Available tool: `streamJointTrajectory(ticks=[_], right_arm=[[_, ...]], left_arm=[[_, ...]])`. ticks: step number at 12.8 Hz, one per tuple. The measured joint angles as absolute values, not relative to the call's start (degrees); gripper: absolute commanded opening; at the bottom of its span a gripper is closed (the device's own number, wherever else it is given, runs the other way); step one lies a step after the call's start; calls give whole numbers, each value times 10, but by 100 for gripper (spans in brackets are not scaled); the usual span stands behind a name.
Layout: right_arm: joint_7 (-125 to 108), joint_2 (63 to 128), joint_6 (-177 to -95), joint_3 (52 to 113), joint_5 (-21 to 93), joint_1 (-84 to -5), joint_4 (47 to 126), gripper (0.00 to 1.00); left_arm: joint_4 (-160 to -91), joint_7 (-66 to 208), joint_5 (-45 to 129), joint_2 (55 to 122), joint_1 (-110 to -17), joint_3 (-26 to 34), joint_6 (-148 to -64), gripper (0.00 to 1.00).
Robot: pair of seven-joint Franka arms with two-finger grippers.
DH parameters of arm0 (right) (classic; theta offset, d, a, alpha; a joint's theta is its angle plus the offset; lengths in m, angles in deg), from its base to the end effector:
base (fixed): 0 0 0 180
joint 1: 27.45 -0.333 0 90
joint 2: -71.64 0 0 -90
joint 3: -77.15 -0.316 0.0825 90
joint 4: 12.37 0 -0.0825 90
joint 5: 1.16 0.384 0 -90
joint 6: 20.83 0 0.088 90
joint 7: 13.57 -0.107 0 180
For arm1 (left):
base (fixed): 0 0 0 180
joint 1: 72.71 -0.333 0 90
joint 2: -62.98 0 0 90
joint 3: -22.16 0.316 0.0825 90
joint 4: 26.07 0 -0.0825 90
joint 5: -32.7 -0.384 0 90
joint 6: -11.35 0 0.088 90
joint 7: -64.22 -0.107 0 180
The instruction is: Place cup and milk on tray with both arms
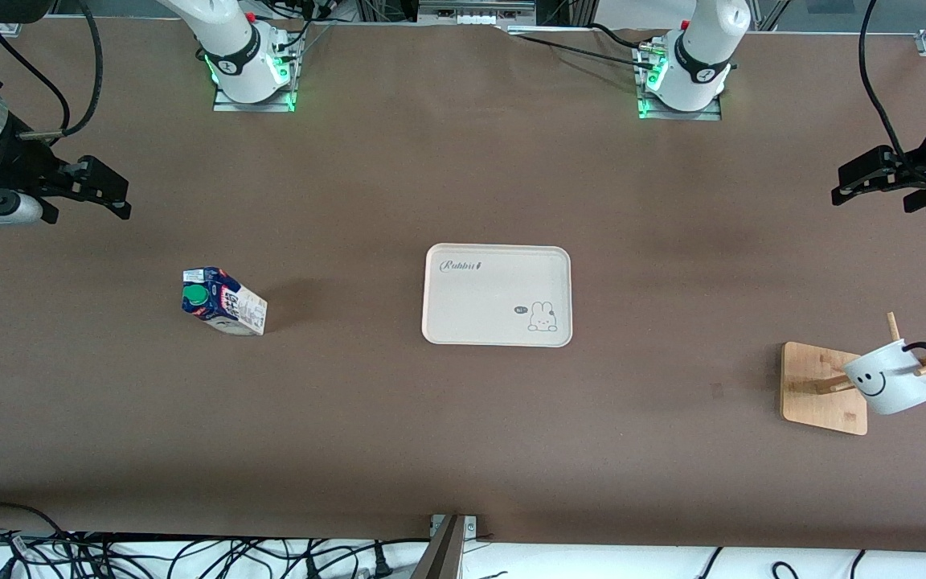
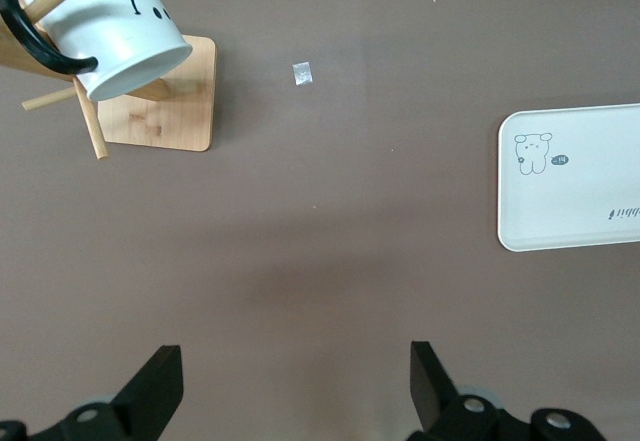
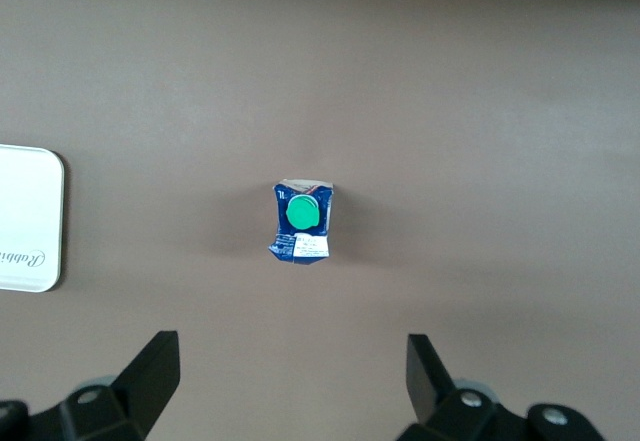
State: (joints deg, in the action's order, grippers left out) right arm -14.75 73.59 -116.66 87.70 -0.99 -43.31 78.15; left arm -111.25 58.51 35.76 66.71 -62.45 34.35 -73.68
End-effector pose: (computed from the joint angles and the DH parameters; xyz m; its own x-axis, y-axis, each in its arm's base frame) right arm 0.5717 0.0552 0.6105 0.9956 0.0720 0.0592 0.0720 -0.9974 0.0020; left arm 0.5654 0.0087 0.6209 0.9956 -0.0701 -0.0619 -0.0673 -0.9967 0.0460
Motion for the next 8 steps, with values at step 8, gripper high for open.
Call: streamJointTrajectory(ticks=[8], right_arm=[[-148,736,-1185,877,-10,-433,782,100]], left_arm=[[-1112,594,357,665,-624,344,-725,100]])
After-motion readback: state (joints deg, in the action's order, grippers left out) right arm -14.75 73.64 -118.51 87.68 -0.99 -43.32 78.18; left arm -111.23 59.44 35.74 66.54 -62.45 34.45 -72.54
